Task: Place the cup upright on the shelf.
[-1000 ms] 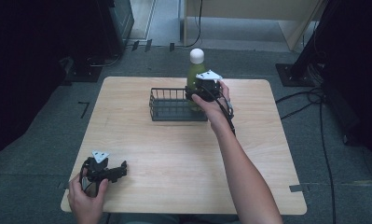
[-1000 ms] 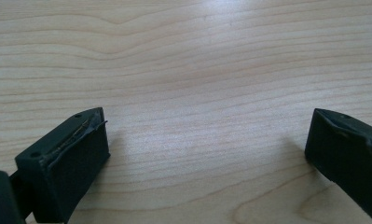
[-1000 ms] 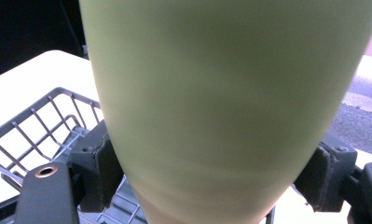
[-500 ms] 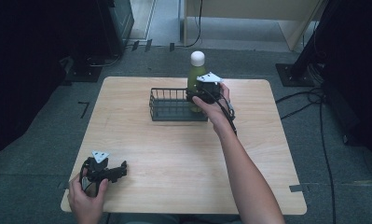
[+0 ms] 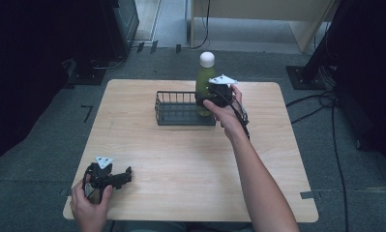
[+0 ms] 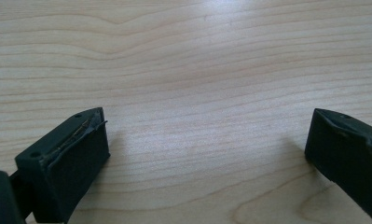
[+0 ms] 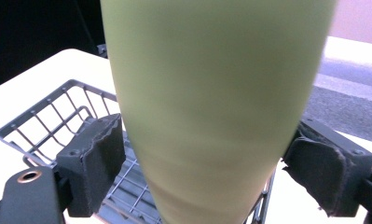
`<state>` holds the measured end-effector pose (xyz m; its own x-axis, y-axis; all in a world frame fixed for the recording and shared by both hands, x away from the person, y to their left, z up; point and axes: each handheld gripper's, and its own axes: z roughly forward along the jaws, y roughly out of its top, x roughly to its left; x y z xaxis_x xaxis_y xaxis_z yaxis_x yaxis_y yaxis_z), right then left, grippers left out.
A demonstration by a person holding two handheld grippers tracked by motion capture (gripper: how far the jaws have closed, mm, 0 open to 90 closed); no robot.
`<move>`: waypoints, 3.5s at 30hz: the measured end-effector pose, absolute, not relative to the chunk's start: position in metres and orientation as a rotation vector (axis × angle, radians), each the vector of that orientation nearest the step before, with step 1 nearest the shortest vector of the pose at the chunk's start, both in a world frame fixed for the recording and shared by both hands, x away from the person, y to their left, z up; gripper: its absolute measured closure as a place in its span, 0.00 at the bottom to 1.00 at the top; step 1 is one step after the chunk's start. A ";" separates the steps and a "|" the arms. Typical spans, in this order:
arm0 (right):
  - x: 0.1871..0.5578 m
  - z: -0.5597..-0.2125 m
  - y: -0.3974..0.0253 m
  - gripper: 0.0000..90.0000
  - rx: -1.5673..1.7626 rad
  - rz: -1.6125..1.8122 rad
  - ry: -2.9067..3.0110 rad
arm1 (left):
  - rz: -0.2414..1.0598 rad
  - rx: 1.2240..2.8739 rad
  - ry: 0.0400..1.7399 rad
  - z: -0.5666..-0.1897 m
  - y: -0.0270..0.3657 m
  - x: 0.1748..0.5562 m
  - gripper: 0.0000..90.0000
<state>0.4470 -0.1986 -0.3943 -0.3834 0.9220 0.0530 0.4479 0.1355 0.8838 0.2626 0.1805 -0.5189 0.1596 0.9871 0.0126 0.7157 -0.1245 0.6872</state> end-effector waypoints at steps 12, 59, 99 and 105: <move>0.427 -0.393 -0.215 0.08 1.327 1.206 1.961 | 0.655 1.903 1.611 -0.519 0.180 0.263 0.00; 0.292 -0.471 -0.310 0.02 1.428 1.107 1.998 | 0.656 1.905 1.610 -0.519 0.181 0.263 0.00; 0.202 -0.525 -0.420 0.02 1.671 0.930 1.829 | 0.656 1.904 1.611 -0.519 0.180 0.263 0.00; 0.197 -0.526 -0.431 0.02 1.692 0.887 1.812 | 0.656 1.904 1.611 -0.519 0.181 0.263 0.00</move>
